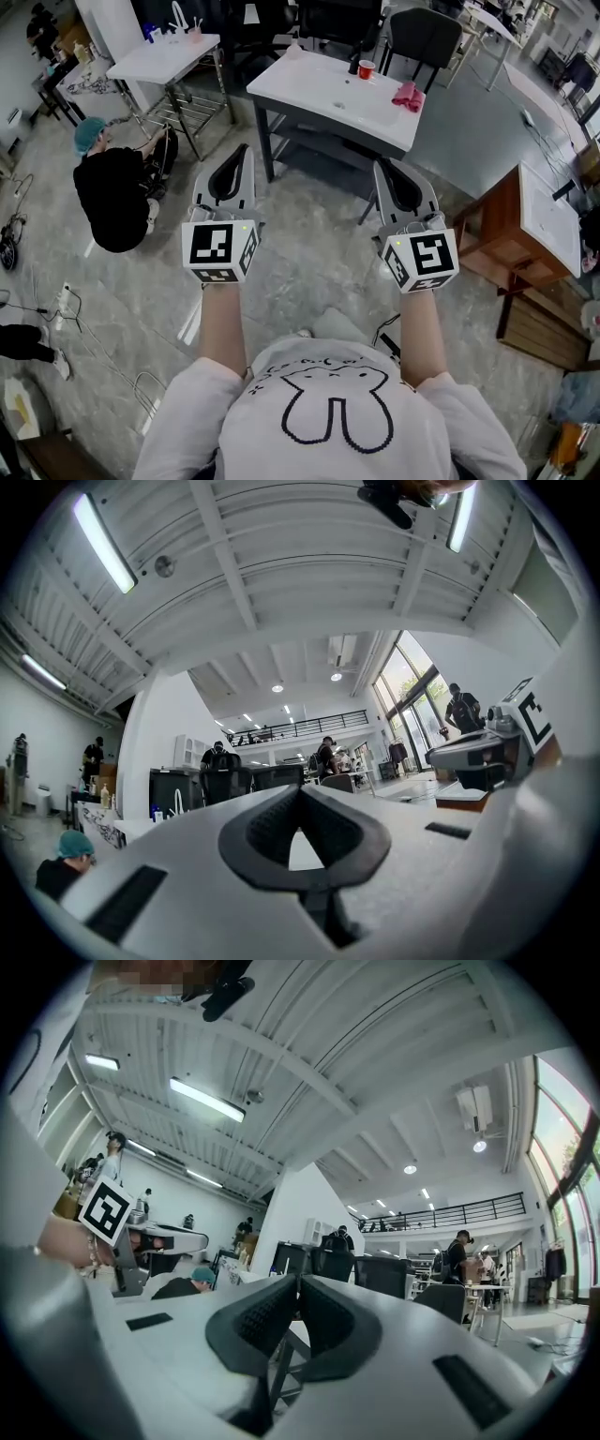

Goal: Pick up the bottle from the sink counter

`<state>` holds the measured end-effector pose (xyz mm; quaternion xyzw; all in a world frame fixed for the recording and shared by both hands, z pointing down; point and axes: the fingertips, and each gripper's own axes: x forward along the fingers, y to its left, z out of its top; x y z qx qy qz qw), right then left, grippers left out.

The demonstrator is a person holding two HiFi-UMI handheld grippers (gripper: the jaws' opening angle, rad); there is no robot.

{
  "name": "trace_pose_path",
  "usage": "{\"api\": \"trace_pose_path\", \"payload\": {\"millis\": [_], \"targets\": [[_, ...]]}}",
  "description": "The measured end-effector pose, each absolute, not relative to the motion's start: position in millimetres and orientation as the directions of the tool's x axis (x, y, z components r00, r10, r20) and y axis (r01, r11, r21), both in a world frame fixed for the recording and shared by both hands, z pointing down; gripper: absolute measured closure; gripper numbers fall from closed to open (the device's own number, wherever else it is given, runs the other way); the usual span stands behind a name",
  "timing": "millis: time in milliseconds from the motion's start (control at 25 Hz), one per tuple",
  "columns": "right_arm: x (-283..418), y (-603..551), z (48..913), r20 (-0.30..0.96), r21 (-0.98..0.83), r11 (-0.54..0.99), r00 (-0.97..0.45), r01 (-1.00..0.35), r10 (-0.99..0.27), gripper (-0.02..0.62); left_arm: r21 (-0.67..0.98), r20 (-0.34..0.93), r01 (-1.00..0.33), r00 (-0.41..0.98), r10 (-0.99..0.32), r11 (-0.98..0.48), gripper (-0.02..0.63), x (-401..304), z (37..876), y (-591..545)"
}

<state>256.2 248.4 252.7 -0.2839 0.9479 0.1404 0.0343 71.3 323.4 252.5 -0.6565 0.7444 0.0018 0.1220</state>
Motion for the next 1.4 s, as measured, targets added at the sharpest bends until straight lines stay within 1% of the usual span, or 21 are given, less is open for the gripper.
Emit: {"api": "trace_pose_path", "payload": {"millis": [240,520,1040,1280,1400], "targets": [[235,199,253,-0.15,0.224,0.787,-0.818,-0.575,-0.555,0.56,-0.146,-0.171,-0.98,-0.113,-0.979,0.139,0.598,39,257,283],[199,130,262,-0.152,0.21,0.797,-0.825,-0.566,-0.545,0.559,-0.139,-0.164,-0.979,-0.123,-0.979,0.147,0.598,3,266,216],[99,-62,261,-0.125,0.195,0.822,-0.845,-0.535,-0.52,0.559,-0.117,-0.13,-0.982,-0.132,-0.983,0.147,0.598,-87,266,21],[69,-131,261,-0.107,0.201,0.826,-0.85,-0.527,-0.516,0.558,-0.098,-0.124,-0.982,-0.147,-0.981,0.159,0.598,-116,268,-50],[63,-158,261,-0.102,0.197,0.823,-0.846,-0.533,-0.524,0.558,-0.098,-0.127,-0.985,-0.13,-0.983,0.143,0.598,-119,269,-77]]}}
